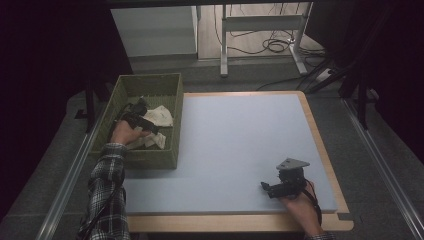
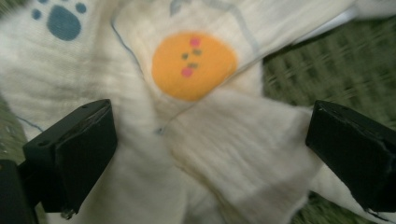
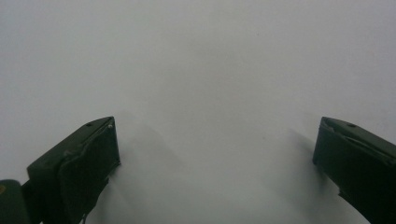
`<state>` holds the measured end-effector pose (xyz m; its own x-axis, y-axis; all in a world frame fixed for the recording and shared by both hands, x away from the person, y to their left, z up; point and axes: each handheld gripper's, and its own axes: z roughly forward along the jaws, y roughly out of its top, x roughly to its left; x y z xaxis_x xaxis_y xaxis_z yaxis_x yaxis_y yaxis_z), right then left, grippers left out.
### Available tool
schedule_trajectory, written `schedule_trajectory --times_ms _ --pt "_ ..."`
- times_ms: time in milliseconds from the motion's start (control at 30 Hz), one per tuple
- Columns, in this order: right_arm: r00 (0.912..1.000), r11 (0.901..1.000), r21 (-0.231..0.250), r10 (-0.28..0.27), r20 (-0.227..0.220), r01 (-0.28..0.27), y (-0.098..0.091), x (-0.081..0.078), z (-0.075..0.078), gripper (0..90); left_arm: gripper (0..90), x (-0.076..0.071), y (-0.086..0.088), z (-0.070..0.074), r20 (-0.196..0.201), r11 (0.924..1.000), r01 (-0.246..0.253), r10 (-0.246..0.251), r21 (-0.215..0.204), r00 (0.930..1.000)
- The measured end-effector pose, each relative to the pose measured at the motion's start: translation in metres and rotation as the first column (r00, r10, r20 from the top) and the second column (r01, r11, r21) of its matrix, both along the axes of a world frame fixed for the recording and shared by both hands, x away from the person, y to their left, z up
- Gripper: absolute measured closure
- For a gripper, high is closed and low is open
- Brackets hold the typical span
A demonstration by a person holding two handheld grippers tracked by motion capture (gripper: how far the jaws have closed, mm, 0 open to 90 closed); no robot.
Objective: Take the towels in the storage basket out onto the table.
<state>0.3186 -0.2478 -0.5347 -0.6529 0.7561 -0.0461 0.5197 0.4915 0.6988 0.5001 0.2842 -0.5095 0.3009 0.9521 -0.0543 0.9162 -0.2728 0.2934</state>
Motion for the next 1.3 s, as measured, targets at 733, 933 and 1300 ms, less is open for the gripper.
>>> schedule_trajectory --times_ms 733,933,1300 --pt "1.0000 1.0000 0.000 0.000 0.000 0.000 0.000 0.000 0.000 0.4 76.3 -0.004 0.015 0.019 0.025 0.9924 -0.063 0.066 -0.106 0.9975" --pt "1.0000 1.0000 -0.001 0.000 0.001 0.000 0.000 0.000 0.000 0.5 75.8 -0.011 0.017 0.038 0.075 0.9831 -0.049 0.063 -0.176 0.9952" --pt "1.0000 1.0000 -0.002 0.002 0.003 -0.002 0.000 0.000 0.000 0.4 75.4 -0.033 0.021 0.081 0.168 0.9810 0.011 0.022 -0.194 0.9856"
